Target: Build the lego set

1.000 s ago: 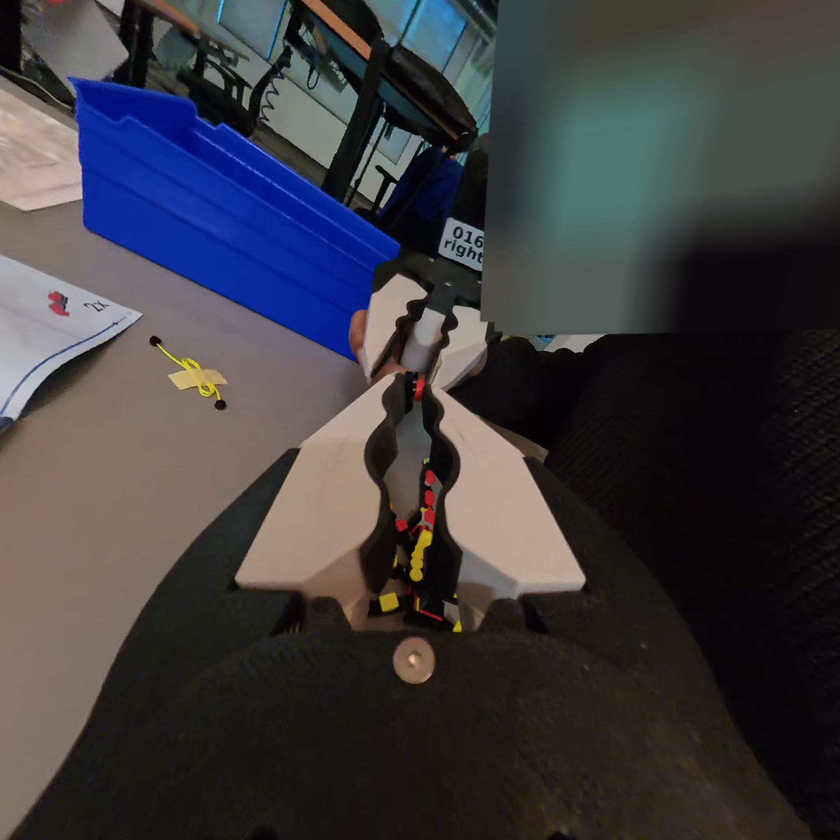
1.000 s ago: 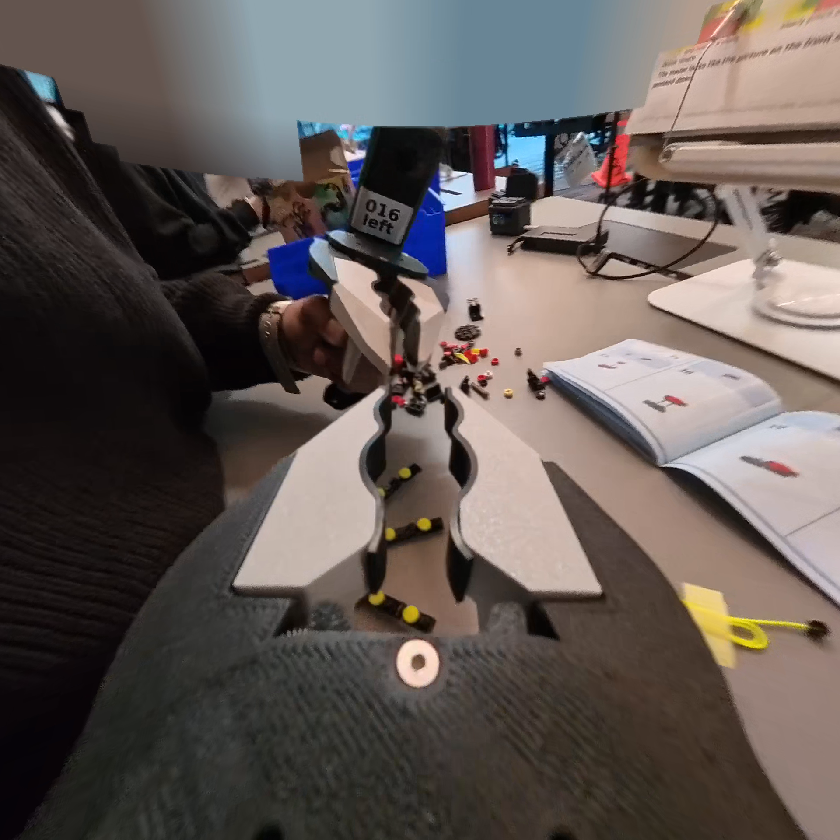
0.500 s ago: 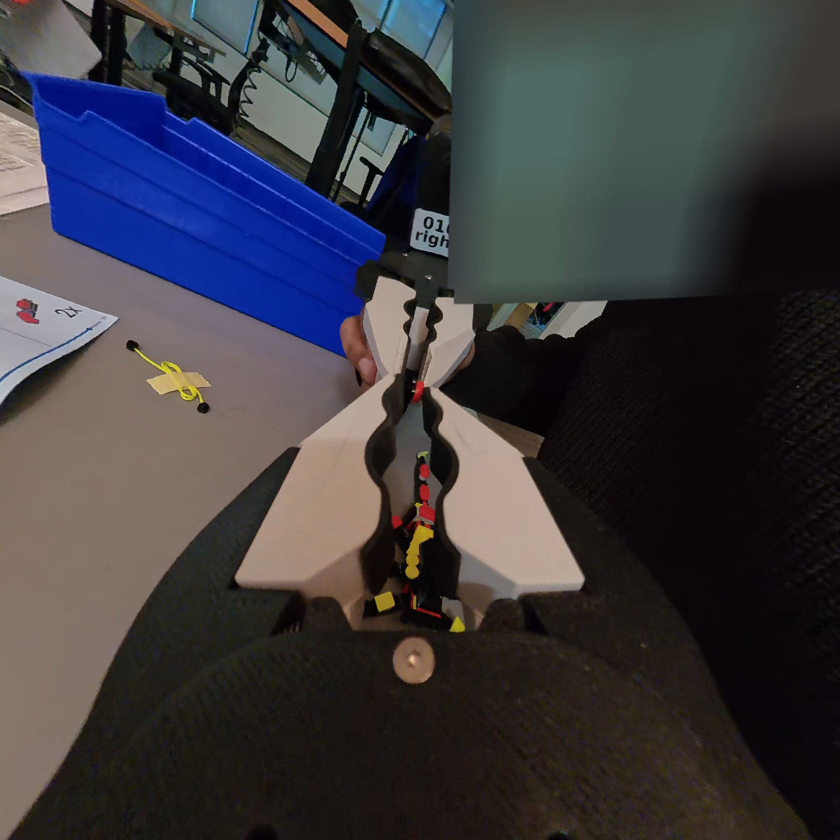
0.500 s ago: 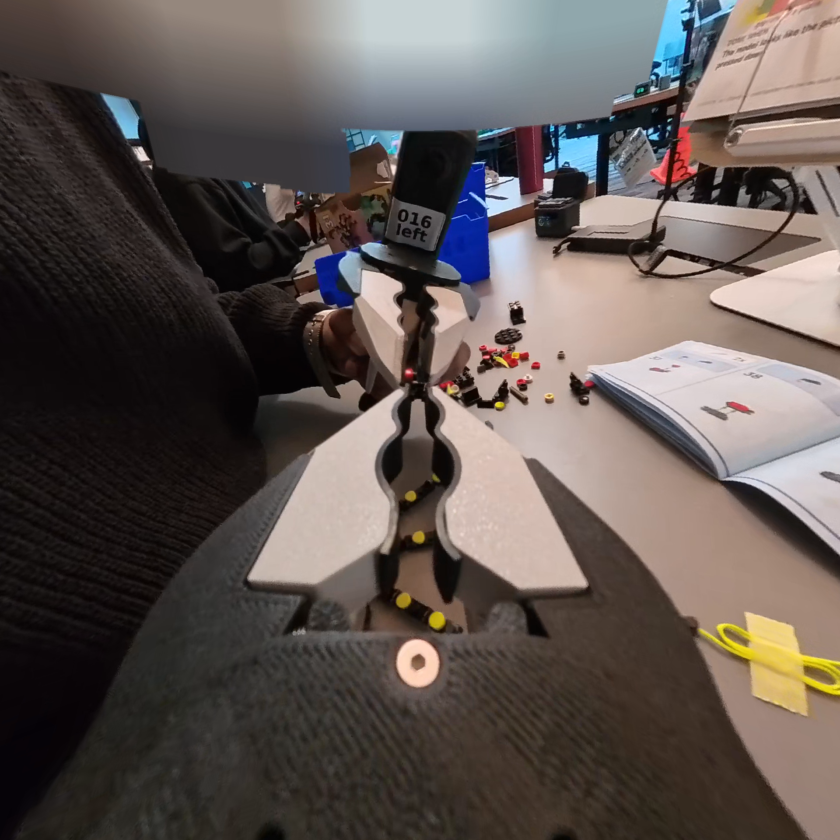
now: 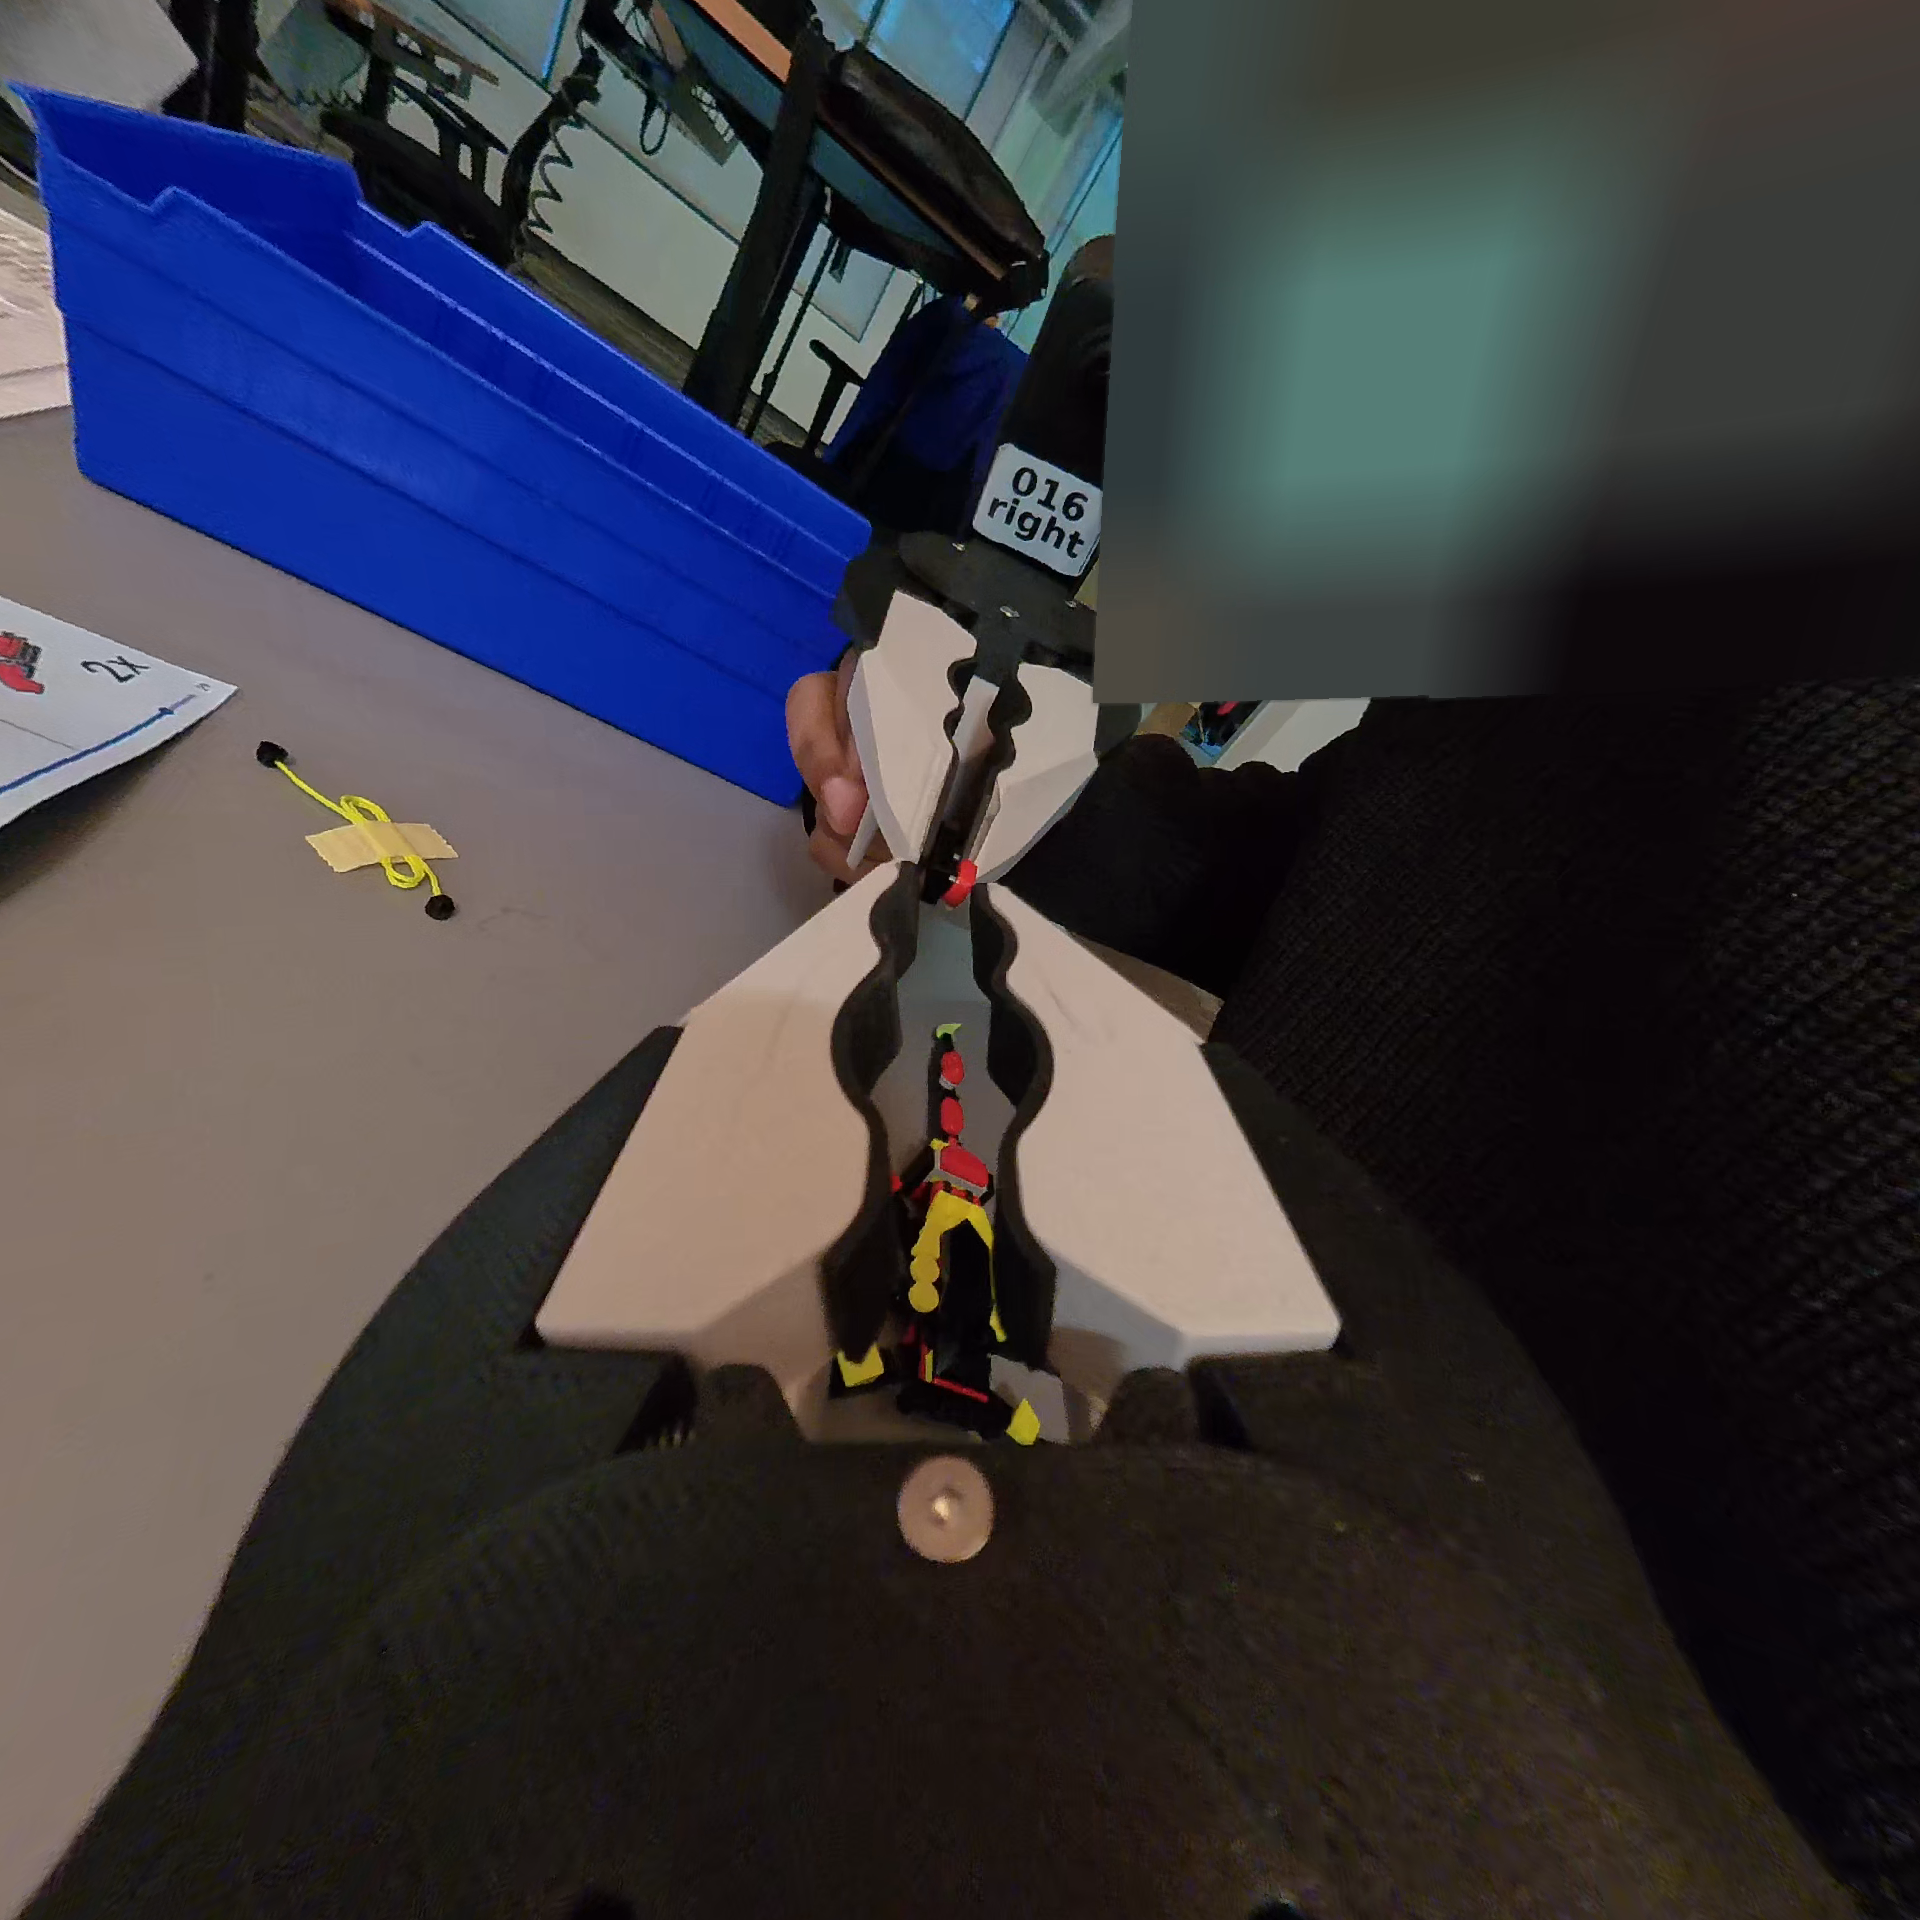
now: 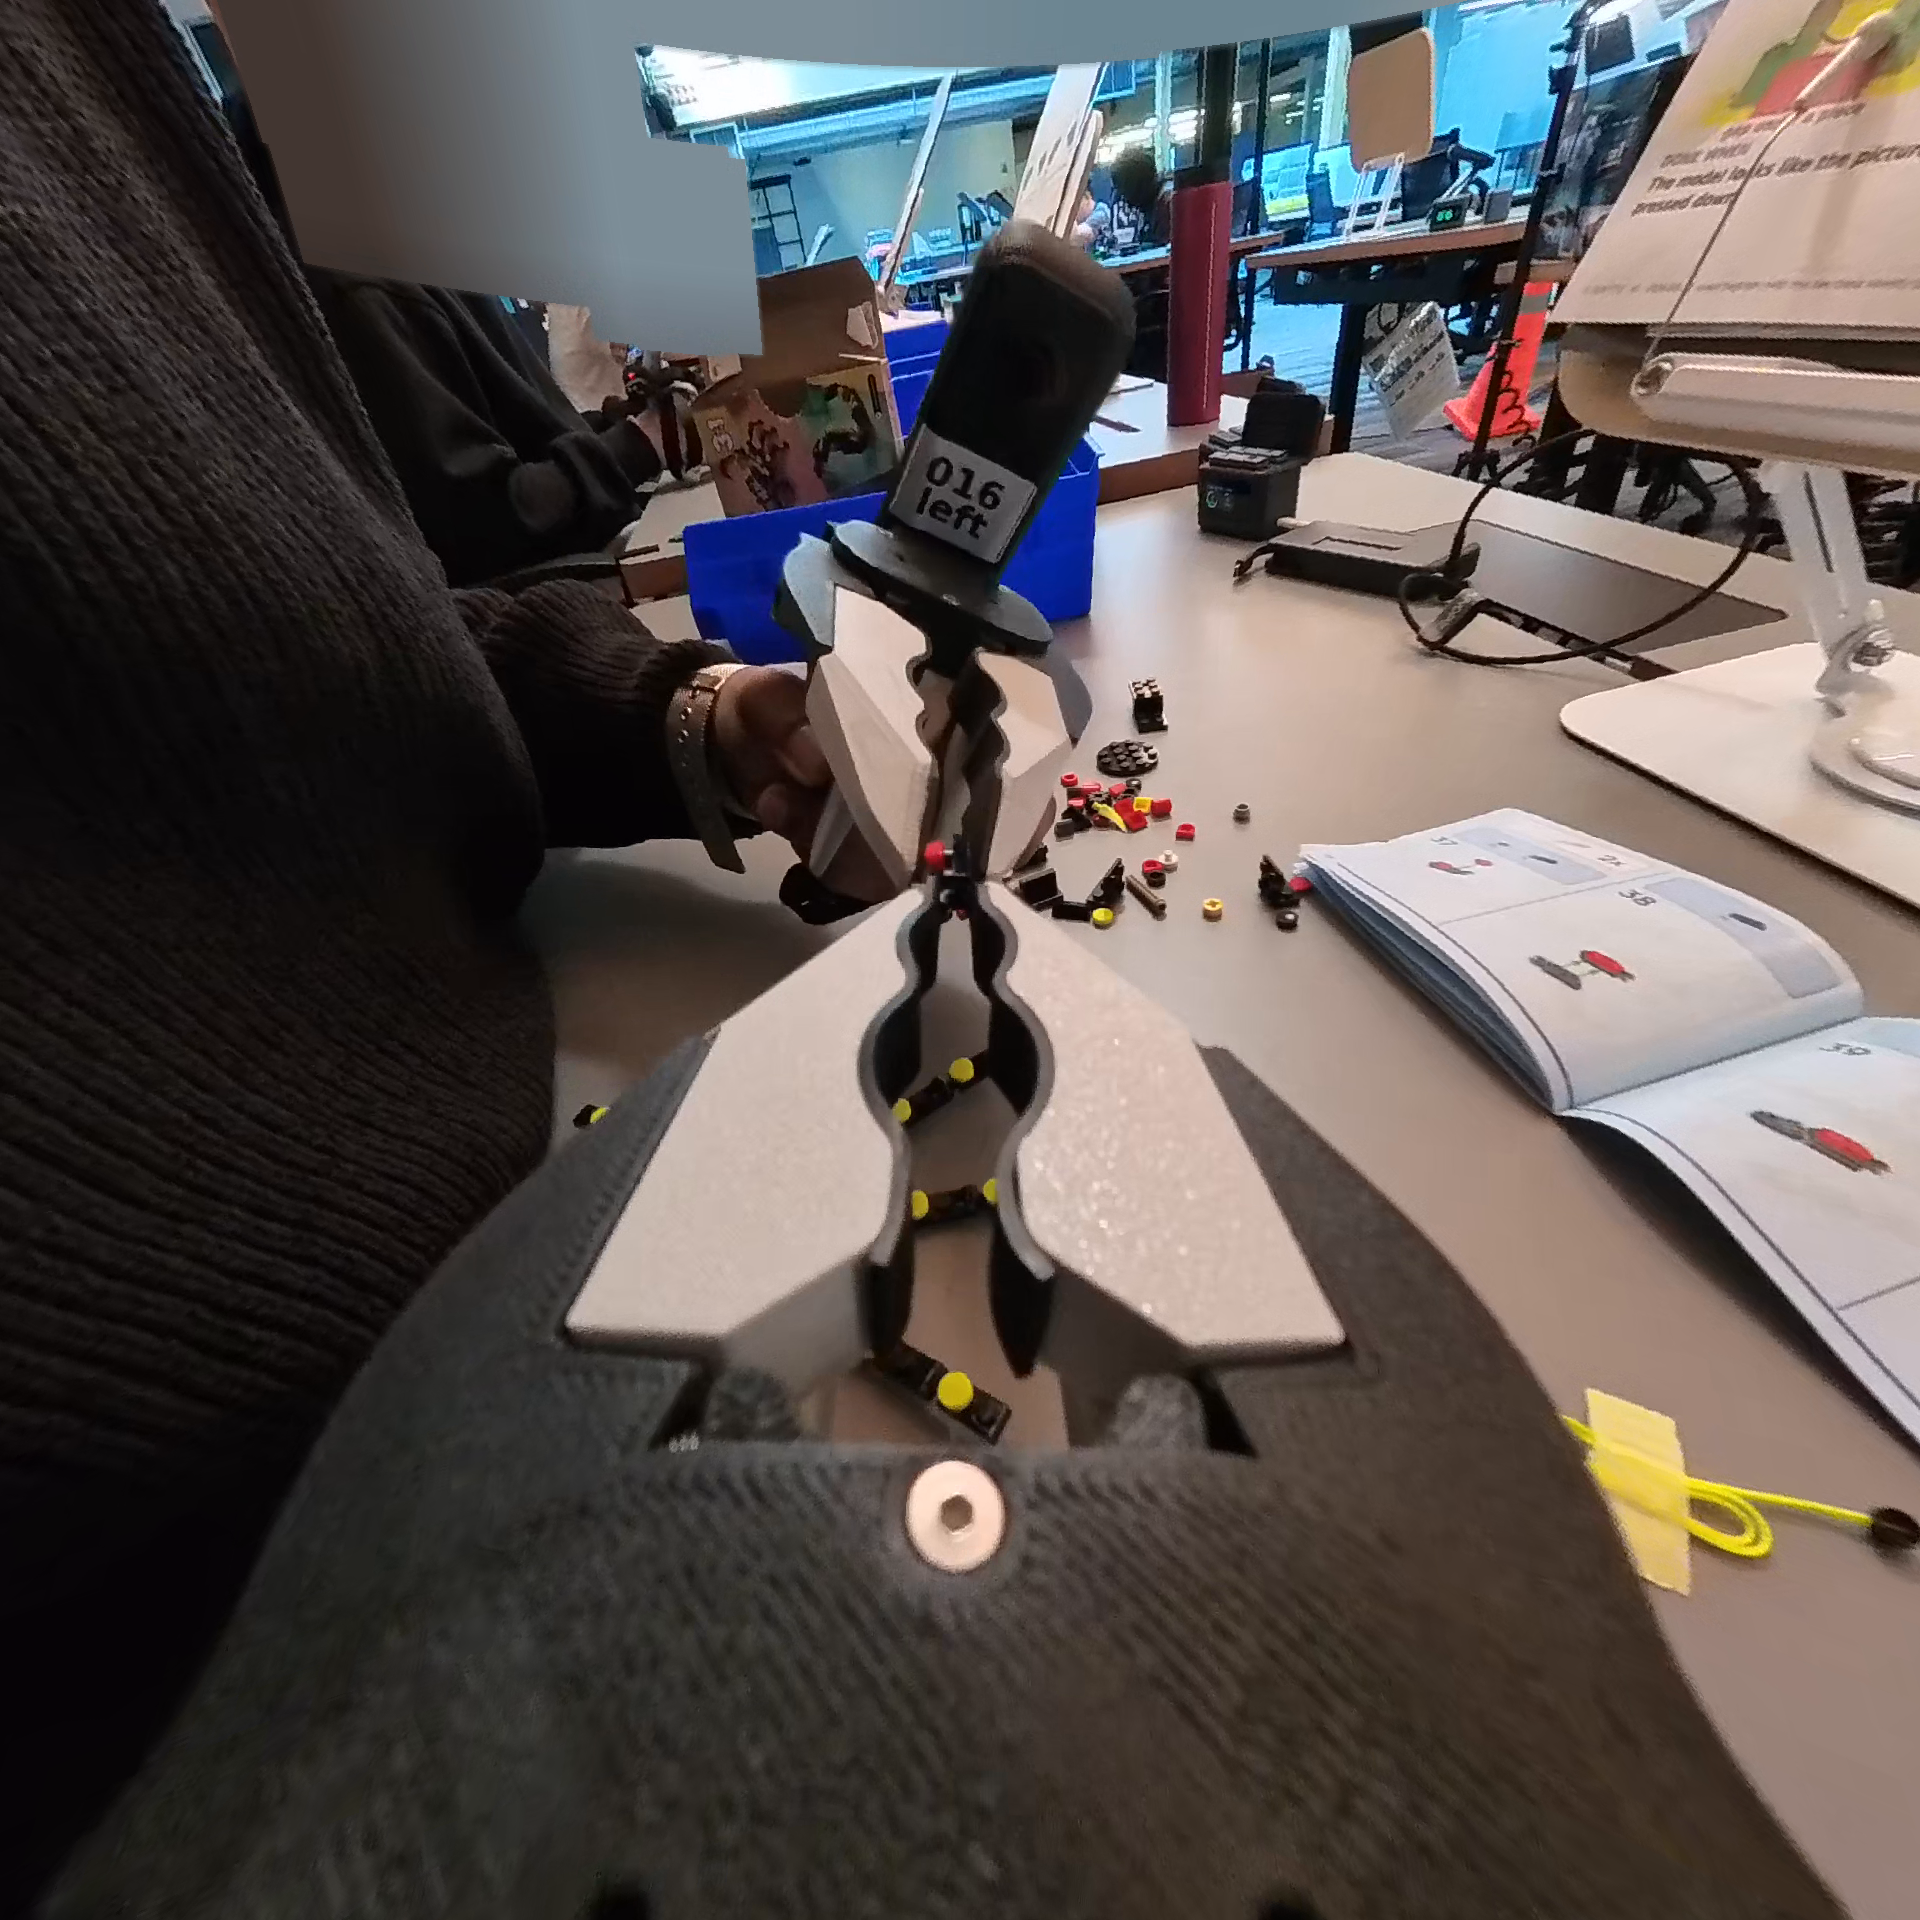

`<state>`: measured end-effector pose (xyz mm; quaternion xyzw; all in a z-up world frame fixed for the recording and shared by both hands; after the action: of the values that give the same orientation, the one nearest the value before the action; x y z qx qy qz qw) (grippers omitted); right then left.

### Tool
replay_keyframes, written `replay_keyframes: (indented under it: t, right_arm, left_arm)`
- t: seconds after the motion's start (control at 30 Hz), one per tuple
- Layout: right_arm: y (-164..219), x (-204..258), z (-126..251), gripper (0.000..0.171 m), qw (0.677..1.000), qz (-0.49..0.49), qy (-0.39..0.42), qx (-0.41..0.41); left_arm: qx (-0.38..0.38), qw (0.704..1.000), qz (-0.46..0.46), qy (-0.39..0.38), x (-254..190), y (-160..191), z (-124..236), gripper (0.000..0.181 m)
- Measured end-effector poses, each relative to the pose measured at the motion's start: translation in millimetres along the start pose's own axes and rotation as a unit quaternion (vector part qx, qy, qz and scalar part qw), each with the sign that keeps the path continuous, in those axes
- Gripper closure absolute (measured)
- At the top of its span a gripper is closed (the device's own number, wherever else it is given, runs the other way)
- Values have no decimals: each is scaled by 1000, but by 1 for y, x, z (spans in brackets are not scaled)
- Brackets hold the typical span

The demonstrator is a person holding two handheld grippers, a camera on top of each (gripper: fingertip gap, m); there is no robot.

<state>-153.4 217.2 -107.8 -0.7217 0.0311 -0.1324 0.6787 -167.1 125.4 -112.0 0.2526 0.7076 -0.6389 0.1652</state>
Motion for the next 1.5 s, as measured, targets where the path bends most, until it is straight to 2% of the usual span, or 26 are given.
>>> replay_keyframes:
  t: [0.5, 0.73, 1.0, 1.2, 1.27, 1.5]
  right_arm:
    - [6, 0, -1, 168, 999, 19, 5, 31]
    - [14, 3, -3, 169, 997, 42, -5, 64]
    - [25, 12, -7, 169, 987, 111, -23, 114]
    - [24, -1, -6, 168, 994, 65, 11, 84]
    - [18, -3, -6, 168, 997, 52, 21, 60]
    - [14, -3, -10, 168, 1000, -2, 16, 20]
  left_arm:
    - [8, 1000, 18, 0, 4, 3, 0, 175]
    - [57, 998, 41, -5, 5, 11, 3, 173]
    - [107, 987, 116, -11, 5, 23, 8, 173]
    - [69, 989, 120, -47, 11, 18, 7, 172]
    - [55, 990, 121, -40, 9, 17, 8, 166]
    - [-16, 992, 121, -40, 5, 10, 10, 178]
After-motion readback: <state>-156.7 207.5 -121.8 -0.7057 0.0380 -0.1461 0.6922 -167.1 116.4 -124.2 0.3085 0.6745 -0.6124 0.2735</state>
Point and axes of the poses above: each gripper's, where its closed fingertips meet, z back along the fingers, y out of its underside, x = y × z across the jaws, the point moved 5 cm from there along z, back along the fingers, and after that the axes turned 10 degrees about -x, right-handed, at the moved point
